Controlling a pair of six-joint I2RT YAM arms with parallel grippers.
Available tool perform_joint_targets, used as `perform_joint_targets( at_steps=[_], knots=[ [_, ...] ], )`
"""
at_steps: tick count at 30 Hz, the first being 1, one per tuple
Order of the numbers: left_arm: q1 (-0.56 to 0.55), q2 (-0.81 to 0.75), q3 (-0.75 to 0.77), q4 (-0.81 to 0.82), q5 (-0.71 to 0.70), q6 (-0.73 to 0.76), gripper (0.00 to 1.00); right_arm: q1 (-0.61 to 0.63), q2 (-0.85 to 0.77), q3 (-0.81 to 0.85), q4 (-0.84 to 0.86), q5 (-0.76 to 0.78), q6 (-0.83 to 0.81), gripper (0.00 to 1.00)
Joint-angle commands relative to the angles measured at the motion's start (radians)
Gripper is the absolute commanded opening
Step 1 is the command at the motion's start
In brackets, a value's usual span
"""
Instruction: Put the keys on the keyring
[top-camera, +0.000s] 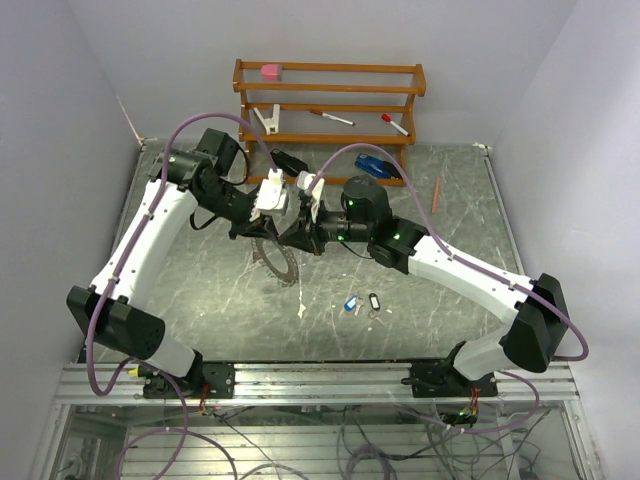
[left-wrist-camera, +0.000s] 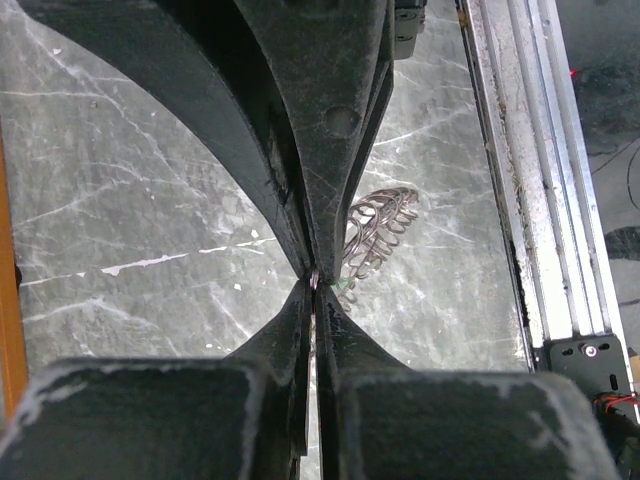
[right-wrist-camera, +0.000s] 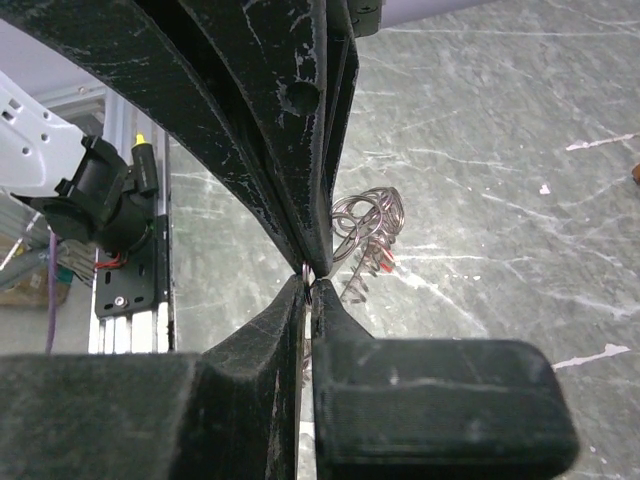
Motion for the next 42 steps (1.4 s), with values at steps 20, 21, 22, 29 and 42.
perform_joint_targets(
  at_steps=[20,21,22,29,42],
  knots=[
    [-0.012,-0.300,-0.312,0.653,0.062,-0.703,0.62,-0.010,-0.062,-0.103,0.111,0.264,0.086,0.00],
    [-0.012,-0.314,-0.346,0.703,0.063,-0.761,0.64,-0.011,-0.066,-0.108,0.119,0.281,0.096,0.00],
    [-0.012,-0.336,-0.384,0.755,0.045,-0.841,0.65,-0.011,-0.072,-0.111,0.124,0.297,0.104,0.00],
    [-0.013,-0.379,-0.442,0.753,-0.083,-0.886,0.94,-0.011,-0.071,-0.053,0.109,0.419,0.151,0.00],
    [-0.059,-0.334,-0.516,0.911,-0.085,-0.991,0.99,0.007,-0.034,0.039,0.107,0.369,0.245,0.00]
  ],
)
